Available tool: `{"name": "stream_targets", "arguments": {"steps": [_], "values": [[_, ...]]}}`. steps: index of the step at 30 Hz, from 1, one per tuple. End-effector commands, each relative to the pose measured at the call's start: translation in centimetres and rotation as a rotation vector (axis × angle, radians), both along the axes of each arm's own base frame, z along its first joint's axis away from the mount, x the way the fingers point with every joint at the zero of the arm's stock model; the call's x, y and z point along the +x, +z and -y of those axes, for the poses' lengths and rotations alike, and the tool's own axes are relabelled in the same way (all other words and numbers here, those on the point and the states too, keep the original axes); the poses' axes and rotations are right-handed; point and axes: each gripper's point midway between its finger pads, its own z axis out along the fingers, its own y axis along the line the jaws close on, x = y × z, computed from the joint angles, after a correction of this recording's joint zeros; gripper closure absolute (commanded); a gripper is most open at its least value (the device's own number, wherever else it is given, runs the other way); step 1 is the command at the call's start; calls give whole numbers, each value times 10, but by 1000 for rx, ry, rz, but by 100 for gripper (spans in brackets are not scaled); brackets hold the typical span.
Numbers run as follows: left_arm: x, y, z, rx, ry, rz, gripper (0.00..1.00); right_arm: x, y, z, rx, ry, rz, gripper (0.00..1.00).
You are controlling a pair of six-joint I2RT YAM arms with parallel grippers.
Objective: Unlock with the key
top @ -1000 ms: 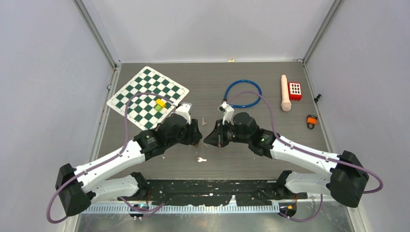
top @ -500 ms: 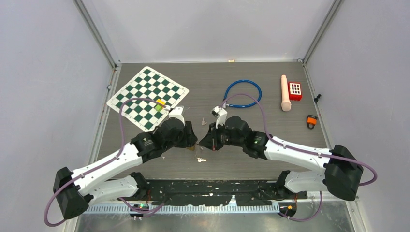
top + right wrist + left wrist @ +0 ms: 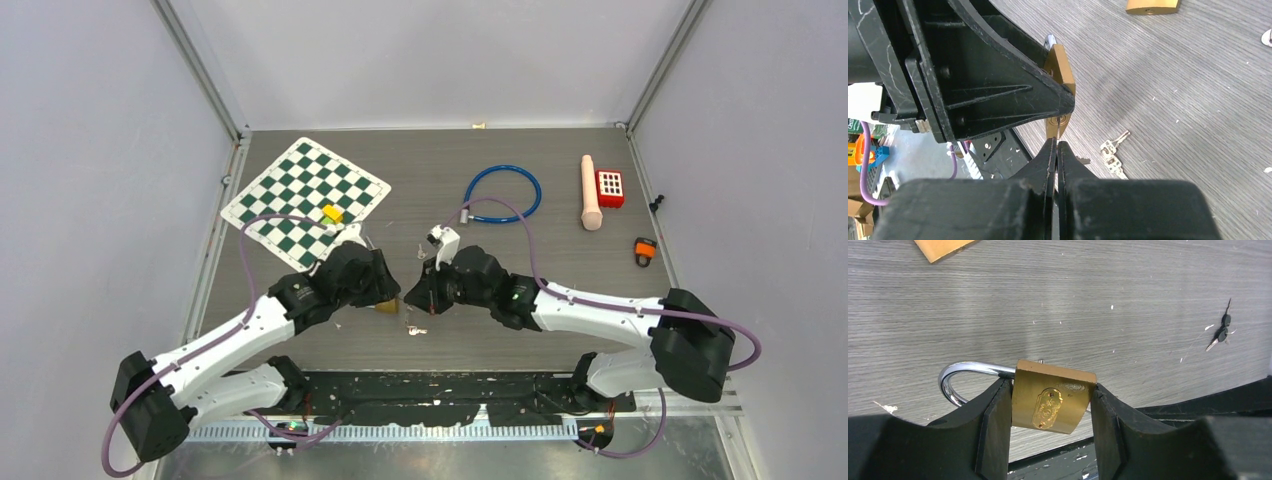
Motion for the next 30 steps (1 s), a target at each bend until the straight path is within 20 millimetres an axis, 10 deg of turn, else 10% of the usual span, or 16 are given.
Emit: {"name": "stream_targets", "arguments": {"steps": [1,30], "values": [[19,72,32,-297,-3,135,100,3,27,-19,103,18,62,95],[28,67,9,-177,-31,260,100,4,51,-7,110,-3,50,95]]}}
